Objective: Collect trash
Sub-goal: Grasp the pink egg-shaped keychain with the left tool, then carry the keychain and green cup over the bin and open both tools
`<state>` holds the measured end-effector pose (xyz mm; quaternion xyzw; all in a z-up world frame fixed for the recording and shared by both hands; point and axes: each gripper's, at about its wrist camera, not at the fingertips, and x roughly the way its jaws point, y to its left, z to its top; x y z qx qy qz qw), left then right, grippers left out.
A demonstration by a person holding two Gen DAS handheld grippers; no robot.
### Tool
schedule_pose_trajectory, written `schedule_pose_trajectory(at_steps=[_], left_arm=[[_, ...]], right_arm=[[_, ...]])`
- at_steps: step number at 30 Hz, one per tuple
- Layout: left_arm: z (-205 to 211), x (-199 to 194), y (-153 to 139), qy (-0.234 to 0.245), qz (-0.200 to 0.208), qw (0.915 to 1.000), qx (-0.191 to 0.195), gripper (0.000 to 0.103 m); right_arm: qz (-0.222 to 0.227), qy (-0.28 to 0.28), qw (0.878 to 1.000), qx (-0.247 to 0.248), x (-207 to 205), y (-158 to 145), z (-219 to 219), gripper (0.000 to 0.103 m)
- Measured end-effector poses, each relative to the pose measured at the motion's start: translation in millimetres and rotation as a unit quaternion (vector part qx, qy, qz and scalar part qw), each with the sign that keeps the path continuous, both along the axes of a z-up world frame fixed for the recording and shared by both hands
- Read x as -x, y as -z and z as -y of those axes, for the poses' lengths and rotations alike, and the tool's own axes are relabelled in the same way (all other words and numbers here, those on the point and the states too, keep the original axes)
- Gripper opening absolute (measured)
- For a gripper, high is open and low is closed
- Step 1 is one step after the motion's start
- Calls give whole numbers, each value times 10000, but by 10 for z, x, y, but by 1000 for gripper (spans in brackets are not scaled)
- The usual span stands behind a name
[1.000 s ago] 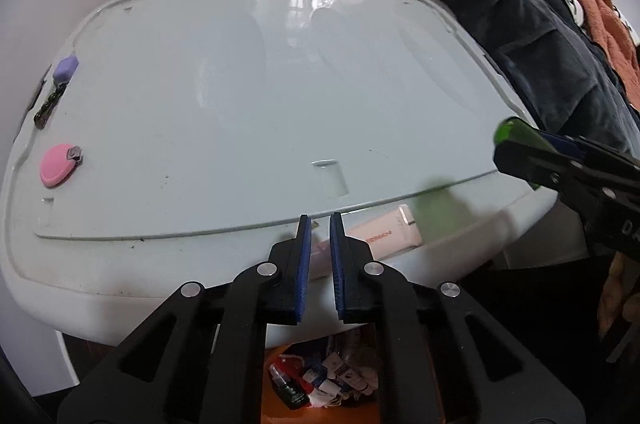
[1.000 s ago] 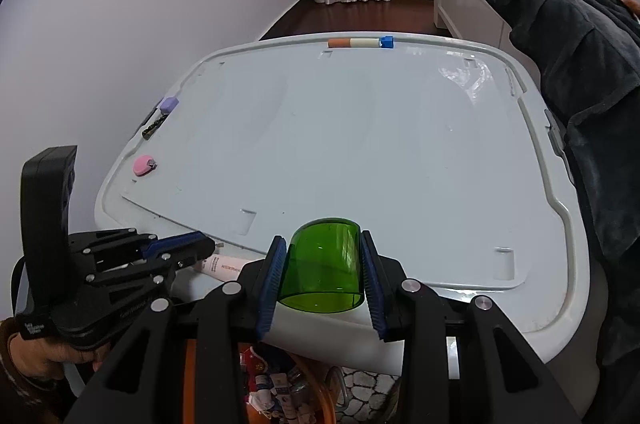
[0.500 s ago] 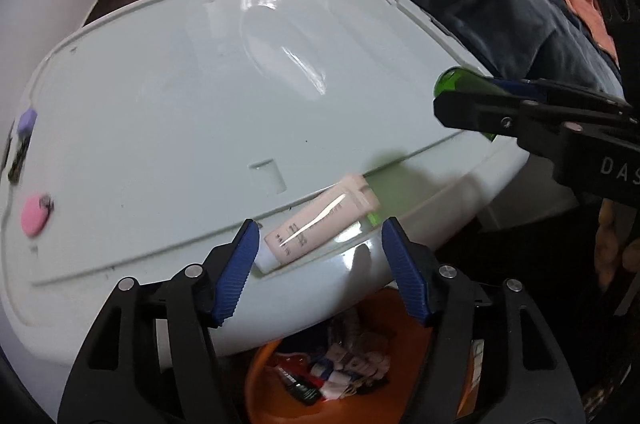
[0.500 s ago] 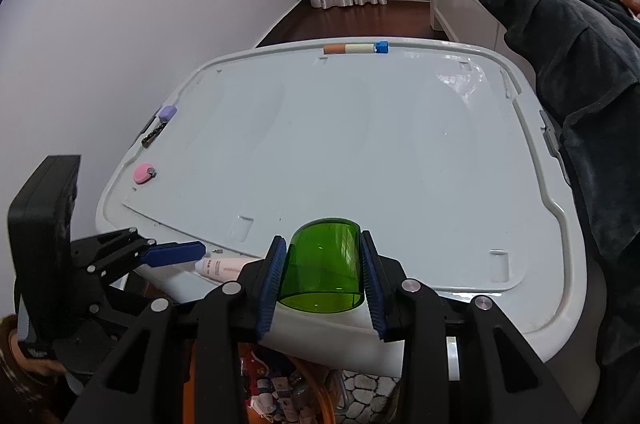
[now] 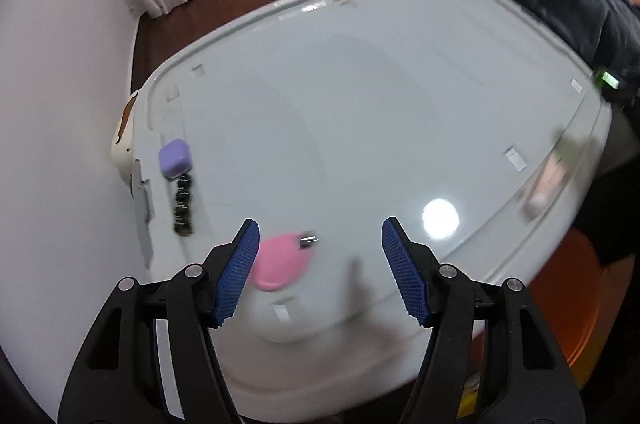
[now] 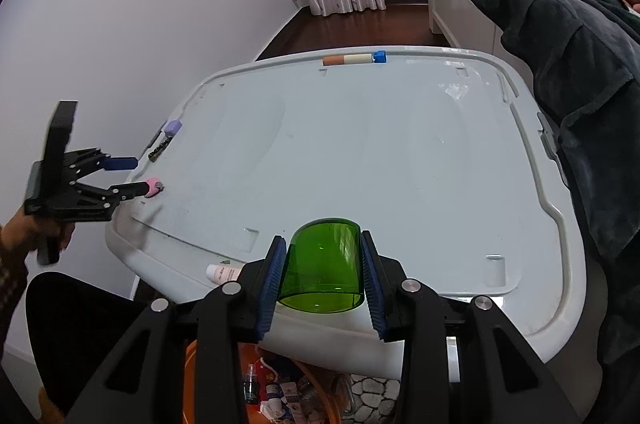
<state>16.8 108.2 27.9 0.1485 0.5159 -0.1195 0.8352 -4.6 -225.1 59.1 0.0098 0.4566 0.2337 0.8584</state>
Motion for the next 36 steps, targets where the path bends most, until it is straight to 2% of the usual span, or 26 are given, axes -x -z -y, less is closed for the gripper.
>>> schedule_pose_trajectory(at_steps=[3,8,10,12,13,14,18,25,30,32,34,36], left_arm=[[-195,-70,119,21,-120,9997,208,63],[-313,-64,361,501,-387,9979,165,63],[-316,-63,375,590,-326,9973,292,63],[-374,-77,387,448,-339,9972,500,57],[-383,-73,382,357,-282,9977,503,47],[-381,-69,364,283,-280,9977,549,43],[-287,-40,261,98,-227,9958,878,43],[151,191,-200,234,19,9936,1102,43],[718,698,-424,400,-123,9928,1124,43],[905,900,-433,366,-231,9909,1278,43],[1102,1123,-354,203,-512,9870,1510,43],[1281,1312,-231,145,-717,9853,1543,43]], right_arm=[[-14,26,10000,36,-13,20,-1,37],[-72,47,9999,66,-42,60,-8,37],[-80,37,9999,72,-55,67,-22,37],[-83,14,9999,90,-60,73,-55,37],[-77,4,9999,96,-63,75,-63,37],[-72,-12,9999,91,-63,75,-77,37],[-47,-54,10000,56,-56,58,-104,37],[61,-137,9999,33,64,-27,-85,37],[64,-323,9994,118,409,-84,-77,37],[-48,-409,9991,115,605,-45,-75,37],[-211,-482,9985,145,819,35,-73,37],[-437,-535,9975,127,1072,154,-54,37]])
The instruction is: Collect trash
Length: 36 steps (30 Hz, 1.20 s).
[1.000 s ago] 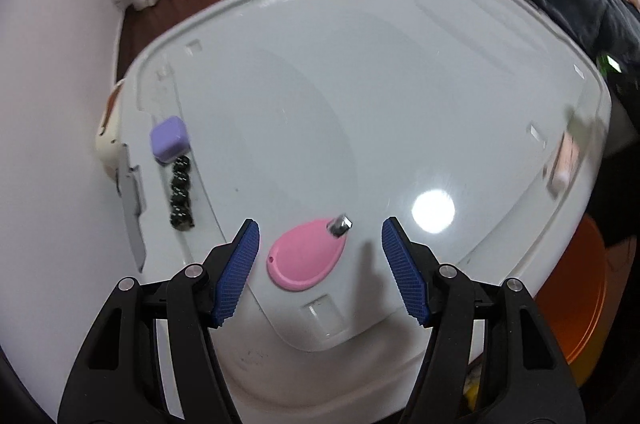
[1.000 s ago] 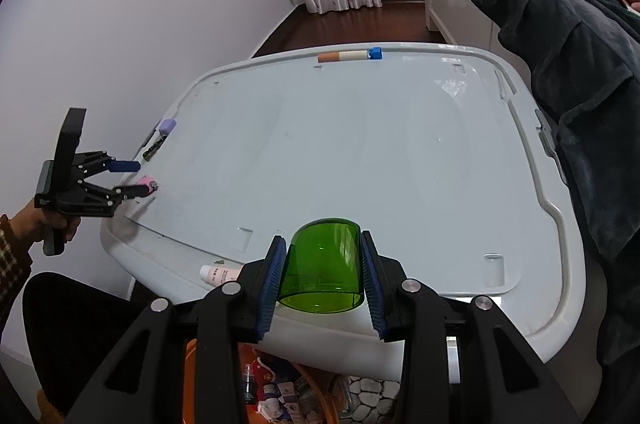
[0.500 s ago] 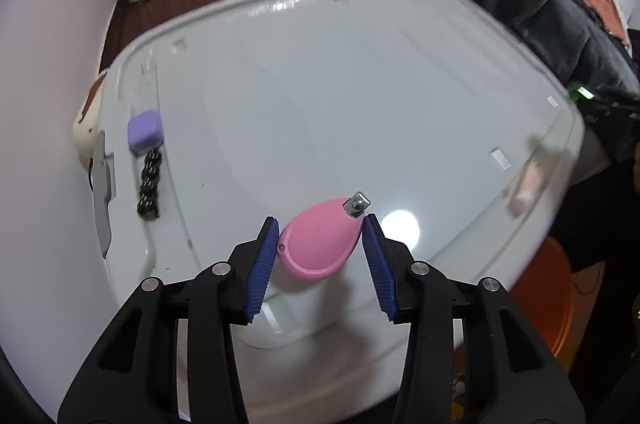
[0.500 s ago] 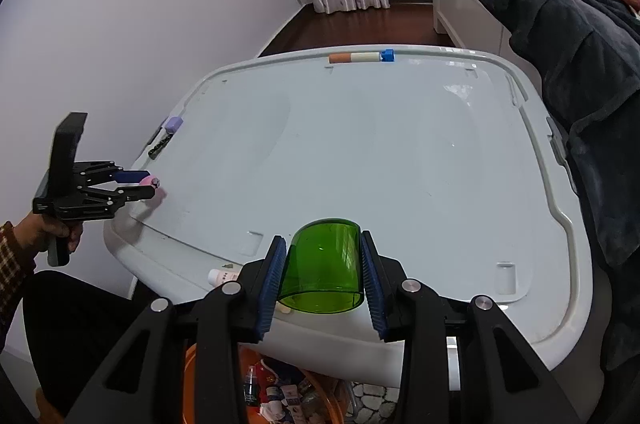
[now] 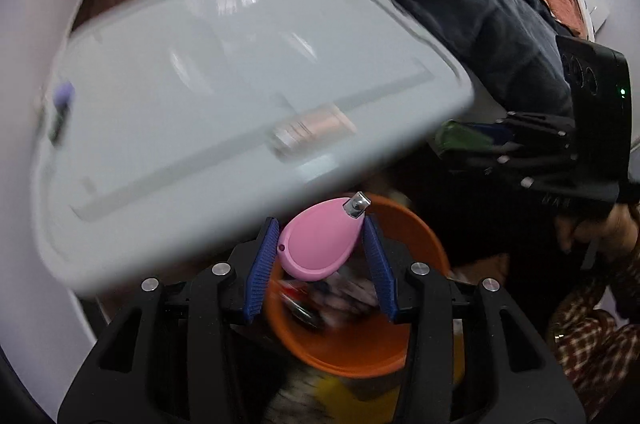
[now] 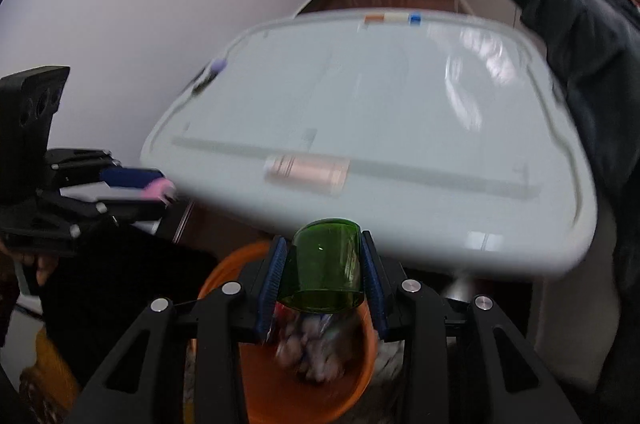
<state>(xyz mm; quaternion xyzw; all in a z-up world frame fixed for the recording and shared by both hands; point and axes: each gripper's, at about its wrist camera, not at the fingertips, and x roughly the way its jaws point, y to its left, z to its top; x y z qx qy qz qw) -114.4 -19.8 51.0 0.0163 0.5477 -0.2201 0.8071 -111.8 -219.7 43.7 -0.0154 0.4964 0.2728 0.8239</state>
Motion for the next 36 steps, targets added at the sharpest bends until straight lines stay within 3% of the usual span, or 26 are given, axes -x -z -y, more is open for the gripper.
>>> schedule_pose_trajectory(at_steps=[5,11,15,20,36], left_arm=[[275,301,338,-81,-364,9991,-213,43],[320,450,669,-478,-758,9940,-621,48],[321,470,581,-649,-495,9936,-783,65],[267,438,443,-839,-206,9918,-938,71],[237,220,192,-1108,319,9855,-1247,71]], right_arm=[[-462,-137,9988,15,364,276,-62,37],[-638,-399,9961,451,593,527,-253,38],[-598,-210,9969,459,567,504,-207,70],[-632,-61,9971,417,527,500,-155,74],[-715,-6,9968,345,449,524,-175,78]])
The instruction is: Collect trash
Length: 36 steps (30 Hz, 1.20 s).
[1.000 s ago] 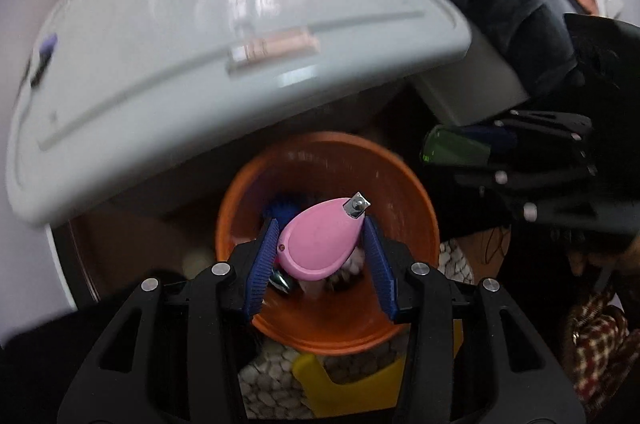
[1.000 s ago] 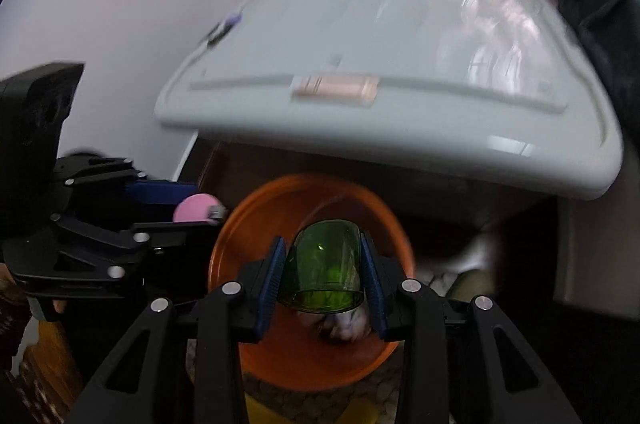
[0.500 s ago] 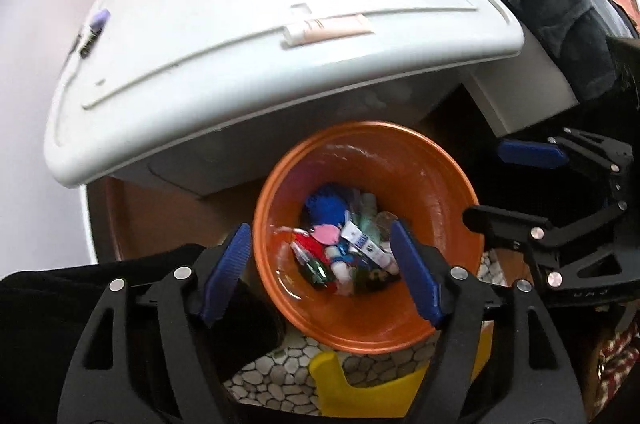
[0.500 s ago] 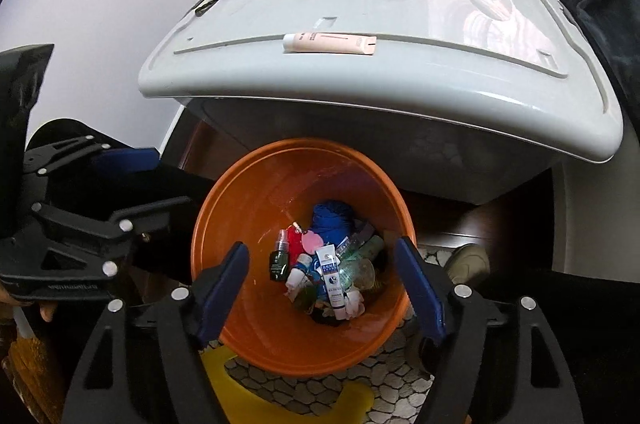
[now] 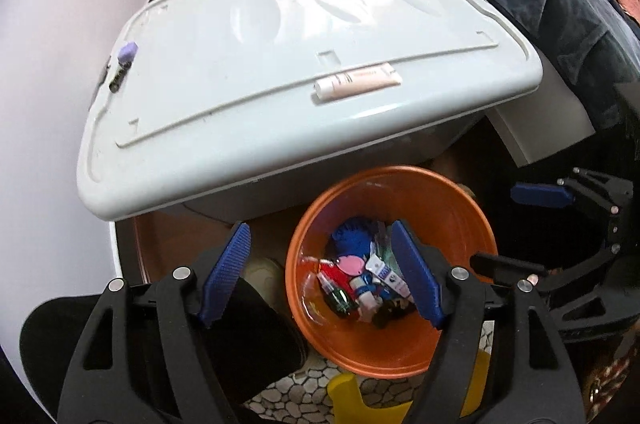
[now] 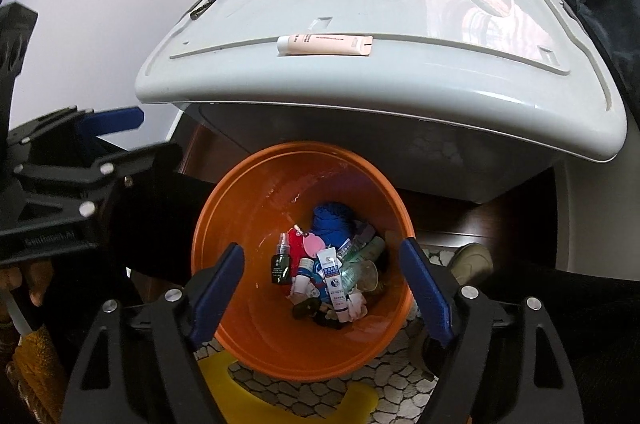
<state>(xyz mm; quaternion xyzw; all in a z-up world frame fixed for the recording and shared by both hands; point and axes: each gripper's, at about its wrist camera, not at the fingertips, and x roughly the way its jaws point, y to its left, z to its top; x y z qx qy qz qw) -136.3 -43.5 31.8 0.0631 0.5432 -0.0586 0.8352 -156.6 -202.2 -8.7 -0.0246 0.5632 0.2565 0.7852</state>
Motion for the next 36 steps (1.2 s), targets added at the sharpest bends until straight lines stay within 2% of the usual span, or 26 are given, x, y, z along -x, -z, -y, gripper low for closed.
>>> schedule_pose_trajectory(at_steps=[6,7,8,9,10,12,15,17,23,27,34,36], left_arm=[[7,-83,-49,-75,170,9998,-120,71],[1,-104,-56,-112,220,9995,-191,74],[-4,-130,-79,-180,352,9987,-323,83],[-4,-143,-112,-230,496,9976,-433,86],[0,-154,-159,-297,730,9950,-615,91],[7,-168,-261,-394,1260,9865,-971,91],[-23,-220,-394,-690,1763,9732,-1309,92],[-64,-231,-476,-707,2046,9700,-1106,93],[-180,-293,-548,-804,2246,9698,-499,93],[-125,-256,-585,-731,2474,9644,-577,93],[-107,-244,-625,-622,2560,9638,-417,93],[-74,-235,-636,-548,2629,9618,-525,93]], right_arm=[[-21,23,10000,-52,-24,7,6,79],[-28,23,10000,-62,-27,7,6,79],[-31,27,10000,-69,-31,9,10,79],[-37,27,10000,-76,-35,11,13,79],[-49,22,10000,-82,-38,16,14,79],[-48,22,10000,-73,-42,19,14,79],[-62,21,10000,-70,-45,26,11,79],[-76,9,10000,-63,-52,36,5,79],[-88,-34,10000,-14,-51,59,-31,81],[-114,-72,9999,22,-49,85,-59,81],[-120,-63,9999,35,-35,96,-90,82],[-117,-67,9999,36,-34,97,-85,82]])
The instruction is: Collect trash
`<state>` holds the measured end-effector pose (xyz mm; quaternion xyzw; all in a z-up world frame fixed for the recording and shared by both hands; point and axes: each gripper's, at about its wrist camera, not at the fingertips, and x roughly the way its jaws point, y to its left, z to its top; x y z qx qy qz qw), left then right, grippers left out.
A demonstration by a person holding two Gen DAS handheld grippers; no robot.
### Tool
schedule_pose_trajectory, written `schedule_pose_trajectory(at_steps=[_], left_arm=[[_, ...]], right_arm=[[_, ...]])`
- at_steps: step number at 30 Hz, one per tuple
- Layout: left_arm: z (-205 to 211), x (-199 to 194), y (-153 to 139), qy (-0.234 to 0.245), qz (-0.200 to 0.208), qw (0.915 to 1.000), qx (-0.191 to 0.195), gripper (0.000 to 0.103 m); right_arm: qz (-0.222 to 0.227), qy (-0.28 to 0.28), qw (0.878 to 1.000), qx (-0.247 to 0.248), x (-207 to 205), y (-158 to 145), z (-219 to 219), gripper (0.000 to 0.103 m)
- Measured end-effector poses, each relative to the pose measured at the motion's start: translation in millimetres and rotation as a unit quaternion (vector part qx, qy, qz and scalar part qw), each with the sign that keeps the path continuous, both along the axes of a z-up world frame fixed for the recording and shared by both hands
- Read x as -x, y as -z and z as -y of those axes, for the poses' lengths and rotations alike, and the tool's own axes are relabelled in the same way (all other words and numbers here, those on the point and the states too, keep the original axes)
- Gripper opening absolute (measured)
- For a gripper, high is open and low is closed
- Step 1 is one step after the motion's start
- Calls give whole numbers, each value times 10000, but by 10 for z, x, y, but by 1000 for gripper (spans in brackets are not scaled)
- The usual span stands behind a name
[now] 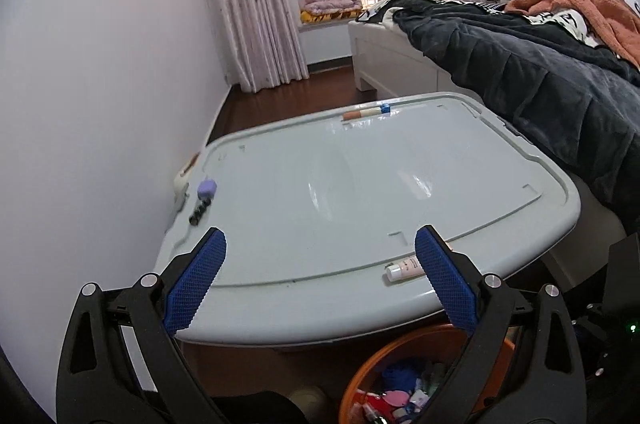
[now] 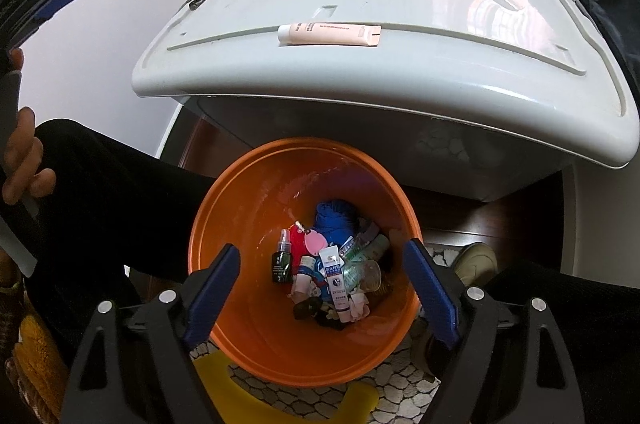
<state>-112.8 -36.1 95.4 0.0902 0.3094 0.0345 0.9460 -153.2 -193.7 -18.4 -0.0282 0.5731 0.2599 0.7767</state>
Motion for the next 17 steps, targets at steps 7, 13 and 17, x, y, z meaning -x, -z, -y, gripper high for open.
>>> schedule_pose_trajectory(at_steps=[7,13,17], left_arm=[[24,-18,-6,59,-22,10000,70,93],[86,-62,-52,183,-60,9998,75,93],[151,-116,-67,161,-111,9998,-52,93]], right_arm=[[-8,5,10000,6,2,5,-9,85],[19,-17,10000,-5,19,15,5,85],[7,-5,10000,-13,10,14,19,85]])
